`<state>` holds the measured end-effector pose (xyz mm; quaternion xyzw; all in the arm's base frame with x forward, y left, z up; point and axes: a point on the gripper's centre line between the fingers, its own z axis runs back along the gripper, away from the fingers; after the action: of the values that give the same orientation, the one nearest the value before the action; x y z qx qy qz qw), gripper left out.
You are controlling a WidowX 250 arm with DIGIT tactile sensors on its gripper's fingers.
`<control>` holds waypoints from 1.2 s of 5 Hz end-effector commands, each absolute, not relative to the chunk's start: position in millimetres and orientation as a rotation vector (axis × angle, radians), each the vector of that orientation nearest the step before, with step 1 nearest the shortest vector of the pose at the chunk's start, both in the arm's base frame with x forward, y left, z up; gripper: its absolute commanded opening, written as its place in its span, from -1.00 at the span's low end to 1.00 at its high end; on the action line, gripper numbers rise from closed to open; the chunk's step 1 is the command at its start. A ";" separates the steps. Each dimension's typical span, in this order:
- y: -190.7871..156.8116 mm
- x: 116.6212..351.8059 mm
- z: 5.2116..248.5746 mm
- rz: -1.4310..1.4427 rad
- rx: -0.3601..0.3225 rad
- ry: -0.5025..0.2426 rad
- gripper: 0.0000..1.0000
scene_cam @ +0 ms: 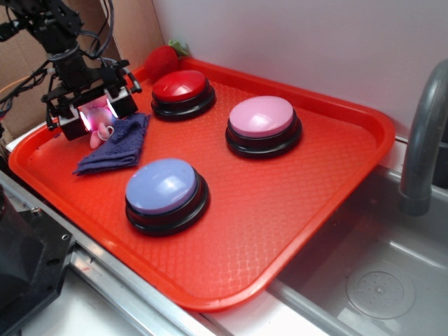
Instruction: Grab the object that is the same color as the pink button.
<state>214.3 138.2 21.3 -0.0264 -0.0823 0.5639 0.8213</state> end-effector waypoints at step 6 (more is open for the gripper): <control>-35.9 188.3 176.0 0.161 0.012 -0.100 -1.00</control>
<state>192.7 -49.2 160.2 0.0122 -0.0251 0.0759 0.9967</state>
